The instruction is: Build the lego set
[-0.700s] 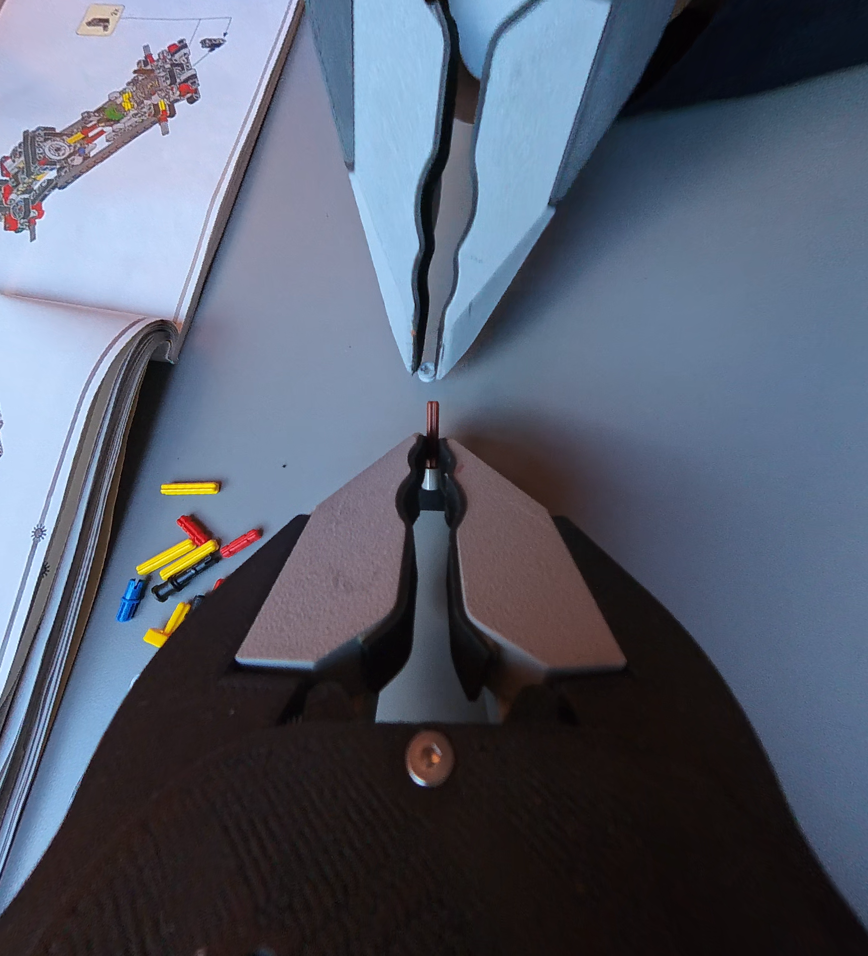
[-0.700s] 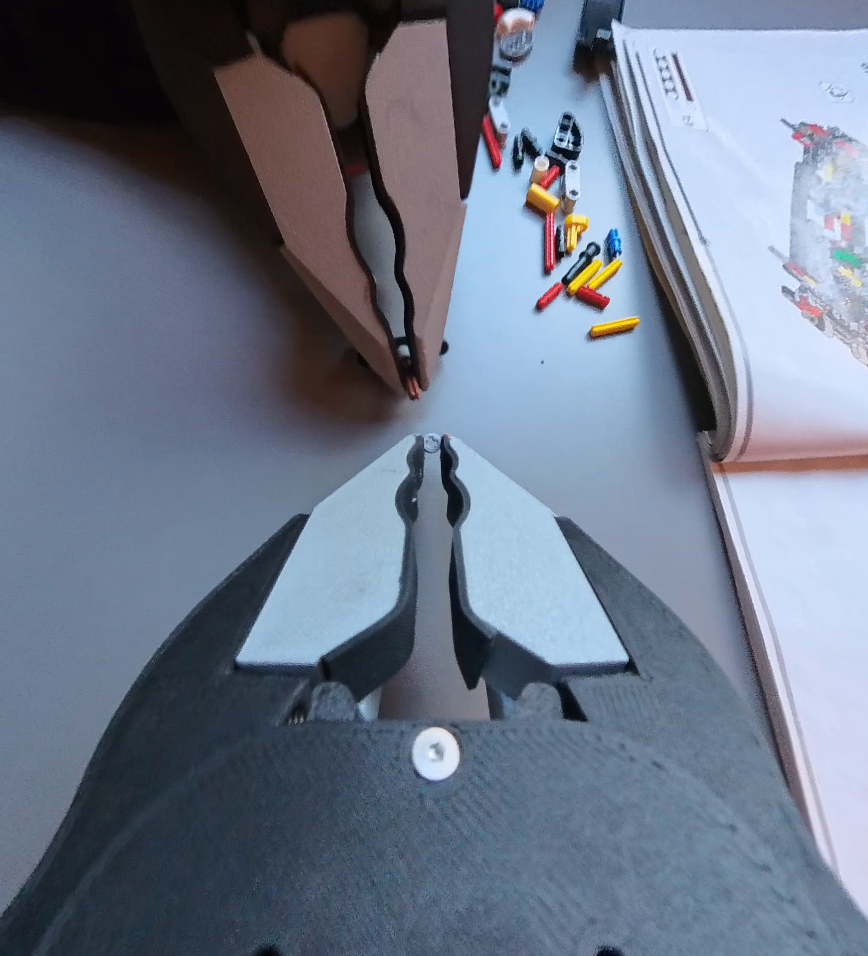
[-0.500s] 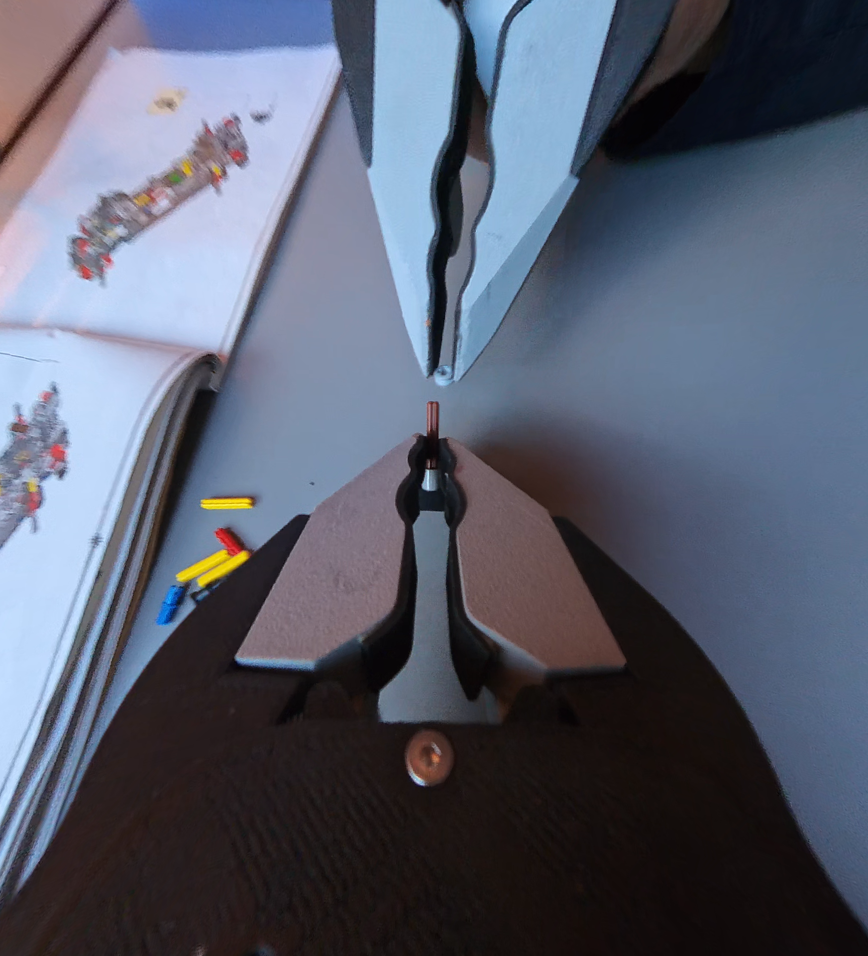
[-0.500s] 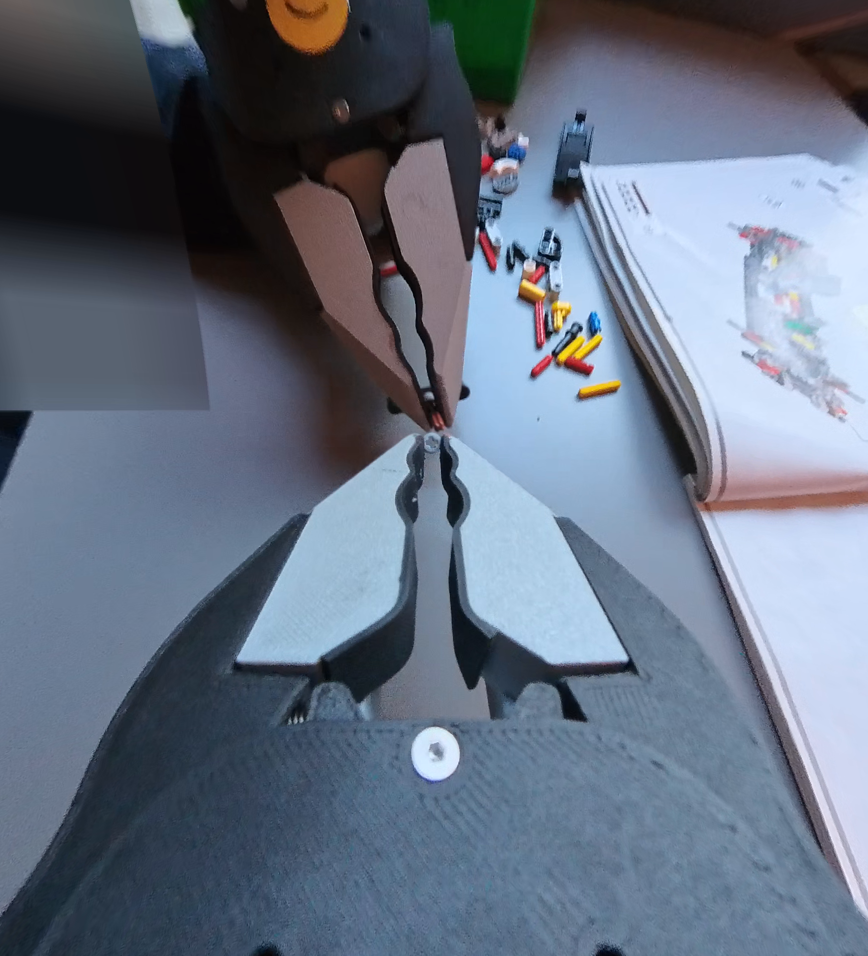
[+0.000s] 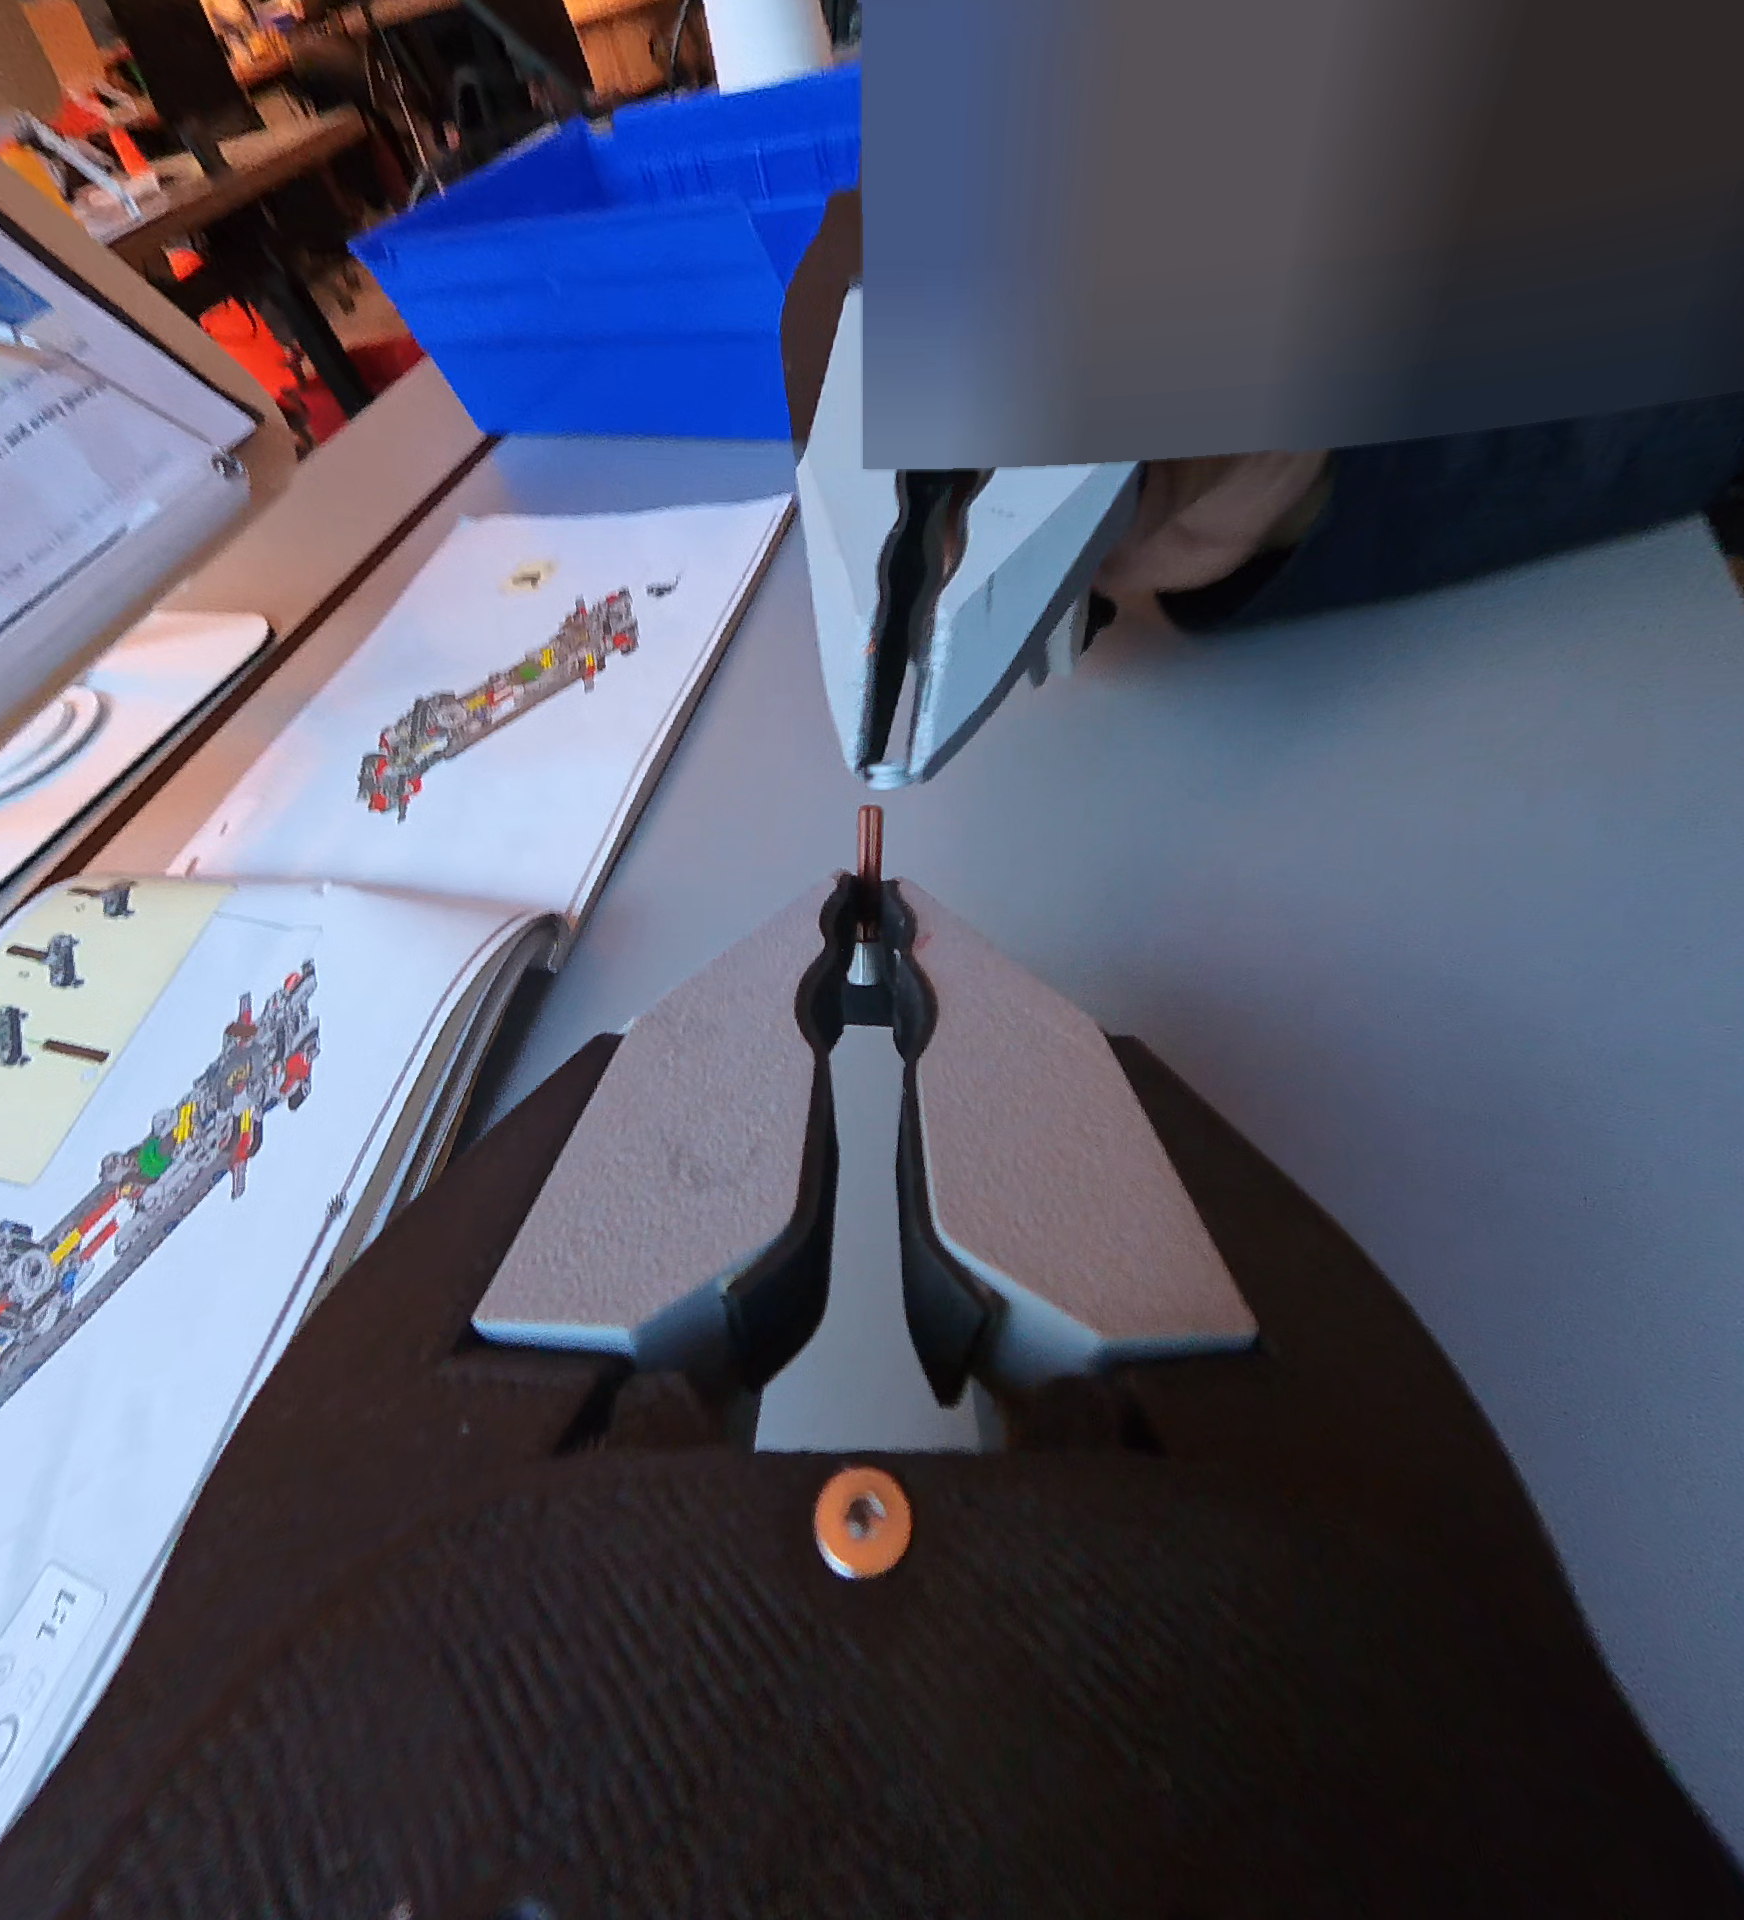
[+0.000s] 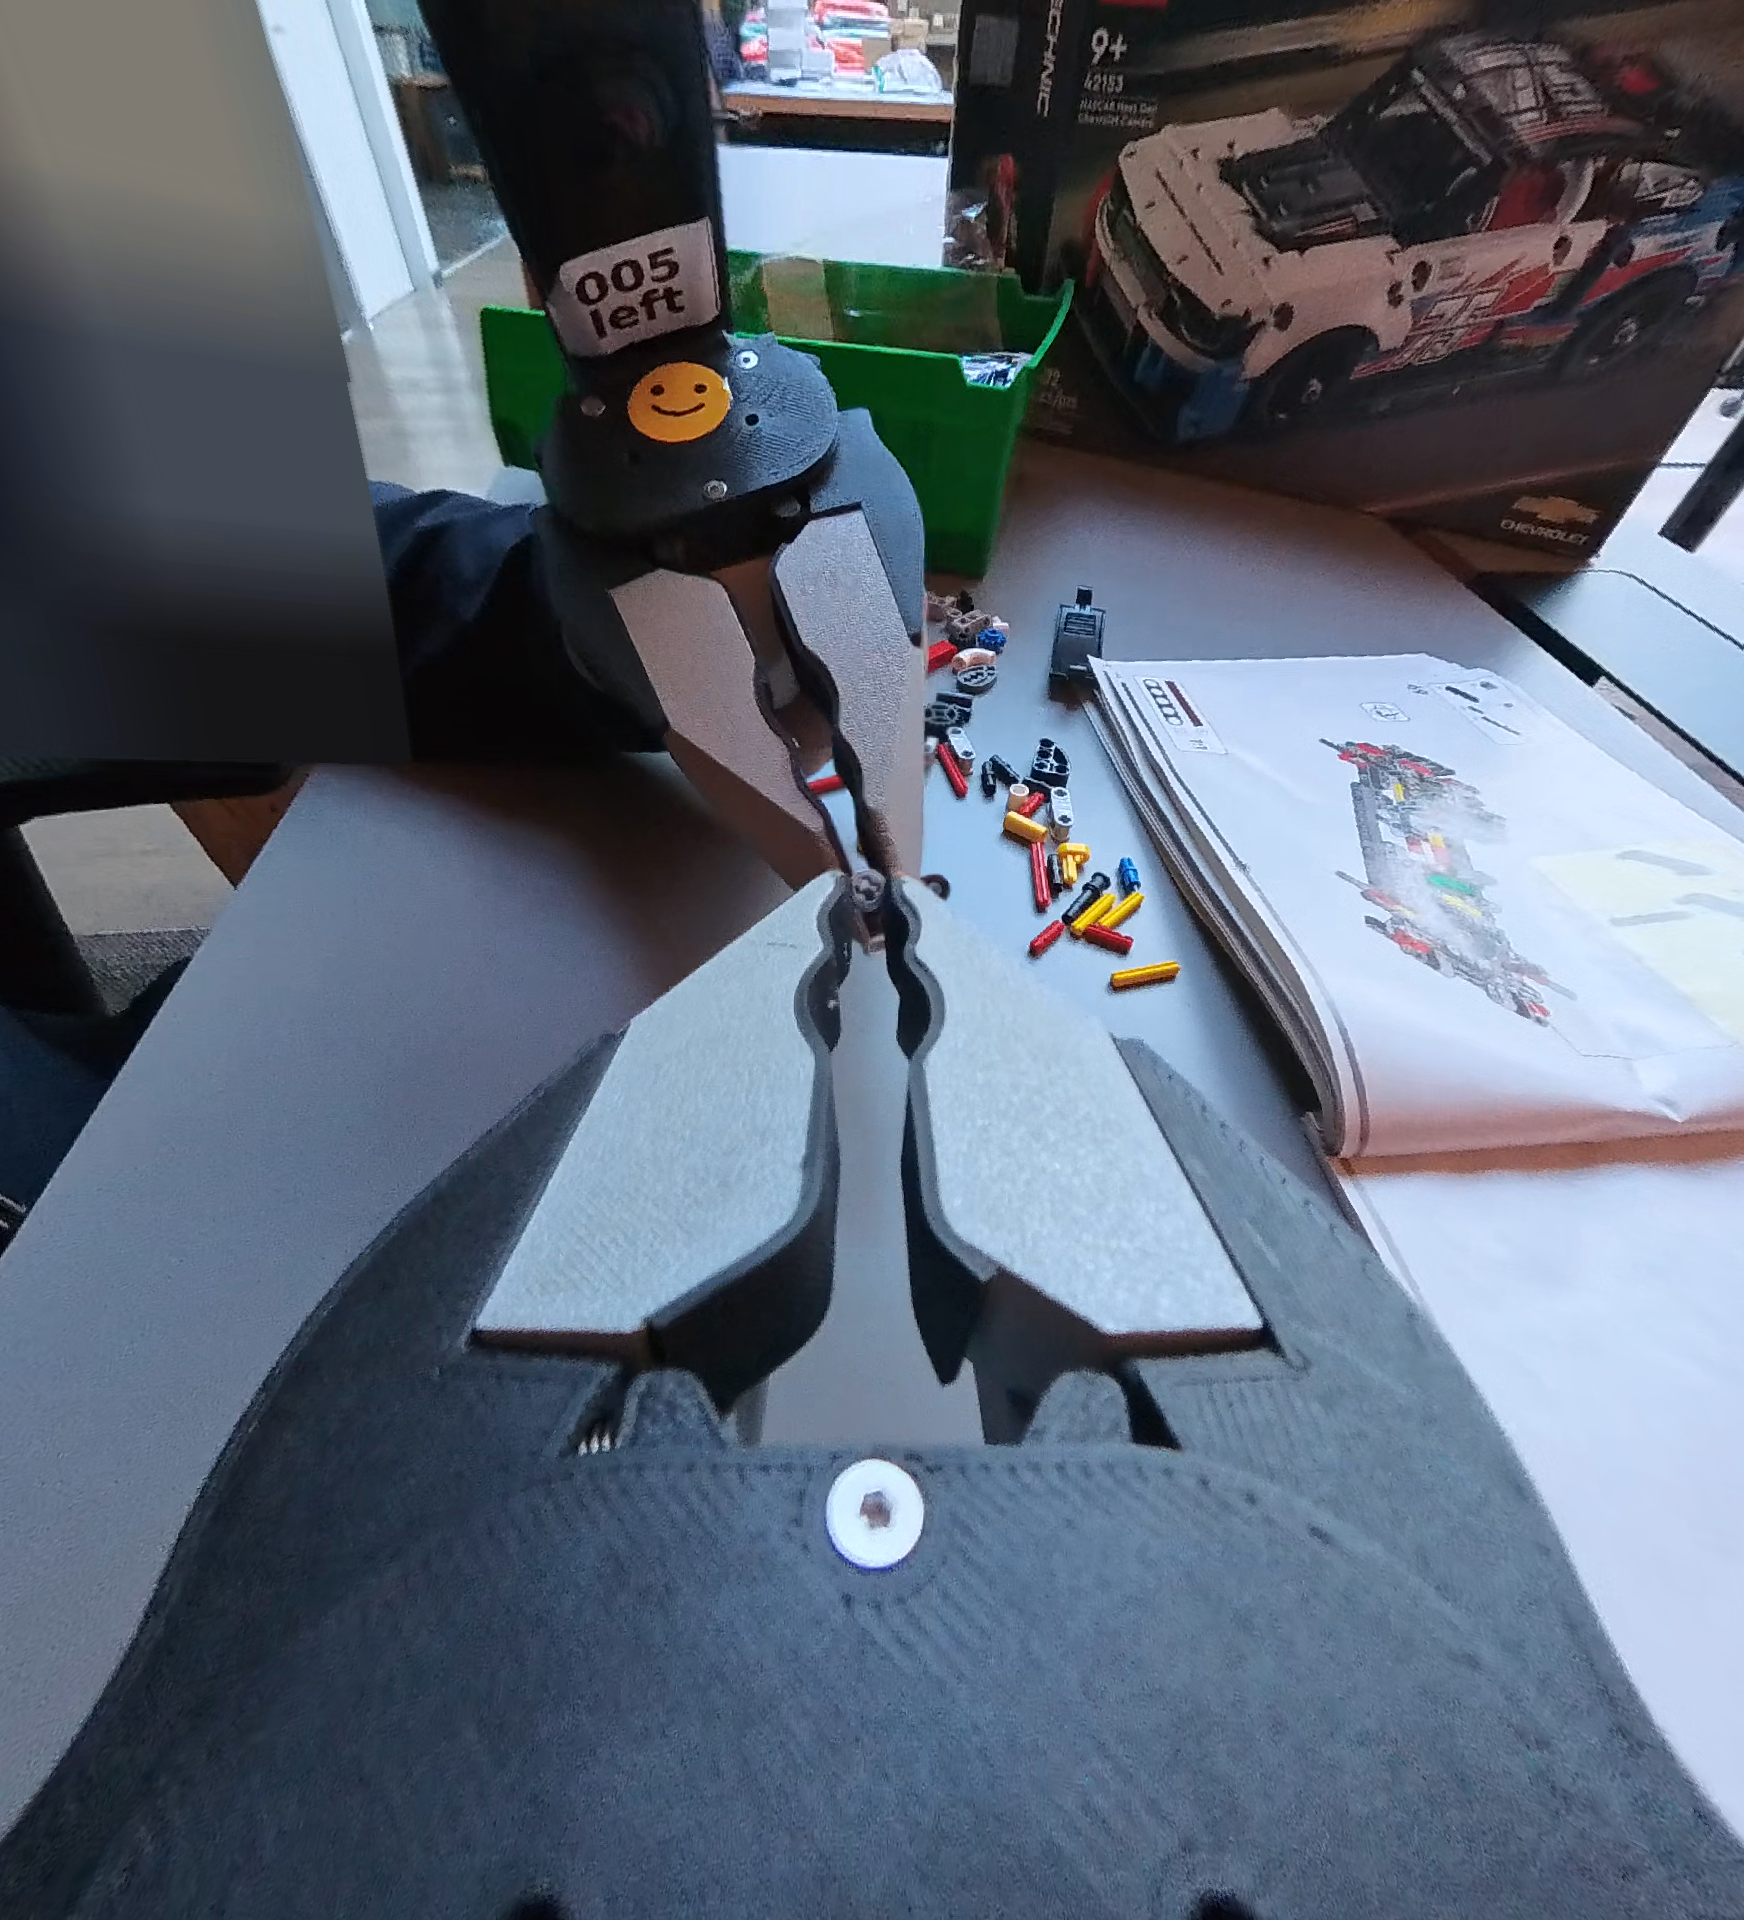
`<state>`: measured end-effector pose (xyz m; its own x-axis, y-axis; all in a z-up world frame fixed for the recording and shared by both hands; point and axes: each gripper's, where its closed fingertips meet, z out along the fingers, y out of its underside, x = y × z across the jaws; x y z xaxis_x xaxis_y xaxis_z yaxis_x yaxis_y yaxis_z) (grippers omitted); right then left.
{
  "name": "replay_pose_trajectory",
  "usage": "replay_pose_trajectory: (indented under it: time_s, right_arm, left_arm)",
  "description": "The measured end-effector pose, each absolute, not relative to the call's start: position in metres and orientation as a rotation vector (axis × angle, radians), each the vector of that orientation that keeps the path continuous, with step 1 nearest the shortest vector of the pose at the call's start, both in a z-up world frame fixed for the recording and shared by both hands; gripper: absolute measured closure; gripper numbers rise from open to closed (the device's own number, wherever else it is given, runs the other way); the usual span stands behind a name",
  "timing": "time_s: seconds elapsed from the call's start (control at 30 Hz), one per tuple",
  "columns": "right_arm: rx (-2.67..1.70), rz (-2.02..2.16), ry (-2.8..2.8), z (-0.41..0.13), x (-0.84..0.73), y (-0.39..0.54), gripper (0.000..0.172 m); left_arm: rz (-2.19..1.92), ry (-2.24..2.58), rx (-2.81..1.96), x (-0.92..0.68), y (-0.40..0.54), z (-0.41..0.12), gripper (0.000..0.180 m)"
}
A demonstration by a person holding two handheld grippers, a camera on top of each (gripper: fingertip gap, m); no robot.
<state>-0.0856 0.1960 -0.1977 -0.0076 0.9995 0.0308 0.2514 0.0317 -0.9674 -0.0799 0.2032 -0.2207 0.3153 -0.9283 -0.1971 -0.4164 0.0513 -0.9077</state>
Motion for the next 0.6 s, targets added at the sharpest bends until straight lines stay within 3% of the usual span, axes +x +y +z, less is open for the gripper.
replay_pose_trajectory:
  time_s: [0.6]
  right_arm:
    - [-1.314, 1.035, -1.301, -0.176, -0.085, 0.198, 0.169]
  left_arm:
    - [-0.48, 1.223, -1.391, -0.082, 0.205, -0.196, 0.179]
